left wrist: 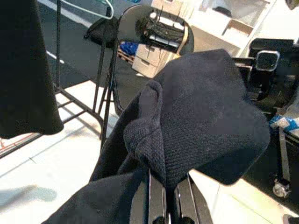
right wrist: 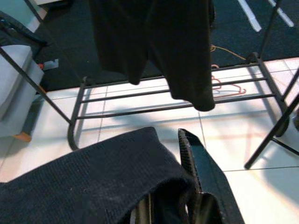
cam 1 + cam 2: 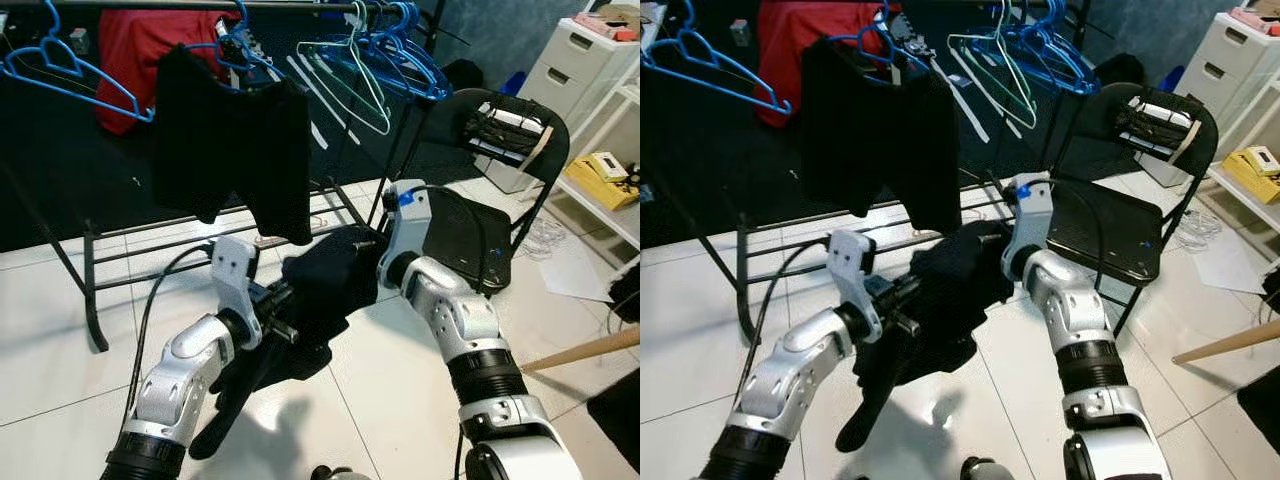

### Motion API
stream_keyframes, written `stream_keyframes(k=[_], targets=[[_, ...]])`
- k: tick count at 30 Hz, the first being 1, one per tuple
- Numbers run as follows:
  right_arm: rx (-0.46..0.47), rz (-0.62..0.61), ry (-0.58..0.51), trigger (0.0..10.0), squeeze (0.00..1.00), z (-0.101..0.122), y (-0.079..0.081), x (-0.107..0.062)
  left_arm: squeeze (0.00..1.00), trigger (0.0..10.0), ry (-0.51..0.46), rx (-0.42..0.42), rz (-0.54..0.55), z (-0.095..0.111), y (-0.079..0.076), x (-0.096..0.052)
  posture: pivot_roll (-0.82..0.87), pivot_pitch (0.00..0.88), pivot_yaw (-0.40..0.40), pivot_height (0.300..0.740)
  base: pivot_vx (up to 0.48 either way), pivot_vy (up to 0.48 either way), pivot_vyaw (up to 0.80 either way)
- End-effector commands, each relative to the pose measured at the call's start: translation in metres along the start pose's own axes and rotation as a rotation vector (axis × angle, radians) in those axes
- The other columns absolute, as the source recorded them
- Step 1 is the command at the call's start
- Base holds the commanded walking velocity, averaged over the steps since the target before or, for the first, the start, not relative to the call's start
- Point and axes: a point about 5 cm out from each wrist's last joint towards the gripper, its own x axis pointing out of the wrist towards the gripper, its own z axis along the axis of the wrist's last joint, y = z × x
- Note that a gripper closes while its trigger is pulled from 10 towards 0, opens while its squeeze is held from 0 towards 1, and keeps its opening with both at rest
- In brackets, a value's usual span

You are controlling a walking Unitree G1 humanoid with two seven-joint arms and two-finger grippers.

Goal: Hang hanger

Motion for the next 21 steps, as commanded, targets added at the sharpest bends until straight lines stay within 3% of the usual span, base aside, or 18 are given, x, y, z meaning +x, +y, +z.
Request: stream_keyframes(k=[1,2,5,6,7,8,10,11,12,14,18,19,20,21], targets=[[0.016,-0.027,0.014,10.0,0.00,-0.011,-0.005,-0.005,0.00,0.0,0.033,0.011,-0.008,-0.003,-0.002,-0.002,-0.12,0.089,-0.066,0.740,0.000,0.000,0.00],[0.041,-0.013,0.039,10.0,1.00,-0.022,-0.003,-0.008,0.00,0.0,0.038,0.004,0.013,-0.002,0.002,-0.001,-0.12,0.084,-0.057,0.740,0.000,0.000,0.00],[0.053,-0.010,0.069,10.0,1.00,-0.032,-0.001,-0.011,0.00,0.0,0.036,-0.013,0.038,0.000,0.005,0.000,-0.12,0.083,-0.054,0.740,0.000,0.000,0.00],[0.065,0.006,0.127,10.0,0.94,-0.044,0.001,-0.013,0.00,0.0,0.047,-0.039,0.080,0.001,0.010,0.002,-0.12,0.080,-0.050,0.740,0.000,0.000,0.00],[0.054,0.057,0.216,10.0,0.00,-0.058,0.006,-0.016,0.00,1.0,0.061,-0.056,0.134,0.001,0.016,0.005,-0.12,0.080,-0.045,0.740,0.000,0.000,0.00],[0.054,0.057,0.216,10.0,0.00,-0.058,0.006,-0.016,0.00,1.0,0.061,-0.056,0.134,0.001,0.016,0.005,-0.12,0.080,-0.045,0.740,0.000,0.000,0.00],[0.037,0.187,0.358,10.0,0.00,-0.077,0.017,-0.024,0.00,0.8,0.074,-0.084,0.222,0.003,0.025,0.009,-0.12,0.081,-0.043,0.740,0.000,0.000,0.00],[0.037,0.187,0.358,10.0,0.00,-0.077,0.017,-0.024,0.00,0.8,0.074,-0.084,0.222,0.003,0.025,0.009,-0.12,0.081,-0.043,0.740,0.000,0.000,0.00],[0.010,0.272,0.421,10.0,0.00,-0.086,0.023,-0.031,0.00,0.0,0.064,-0.108,0.265,0.006,0.029,0.013,-0.11,0.086,-0.040,0.740,0.000,0.000,0.00],[-0.014,0.326,0.453,10.0,0.00,-0.092,0.027,-0.036,0.00,0.0,0.055,-0.117,0.292,0.009,0.031,0.016,-0.11,0.089,-0.038,0.740,0.000,0.000,0.00],[-0.124,0.390,0.391,10.0,0.00,-0.091,0.031,-0.040,0.00,0.0,0.058,-0.118,0.343,0.012,0.033,0.023,-0.12,0.092,-0.031,0.740,0.000,0.000,0.00],[-0.251,0.398,0.285,10.0,0.00,-0.084,0.031,-0.038,0.00,0.0,0.068,-0.122,0.364,0.013,0.033,0.027,-0.12,0.092,-0.031,0.740,0.000,0.000,0.00],[-0.251,0.398,0.285,10.0,0.00,-0.084,0.031,-0.038,0.00,0.0,0.068,-0.122,0.364,0.013,0.033,0.027,-0.12,0.092,-0.031,0.740,0.000,0.000,0.00],[-0.316,0.376,0.238,10.0,0.00,-0.081,0.030,-0.037,0.00,0.0,0.076,-0.130,0.368,0.012,0.031,0.029,-0.12,0.091,-0.025,0.740,0.000,0.000,0.00]])
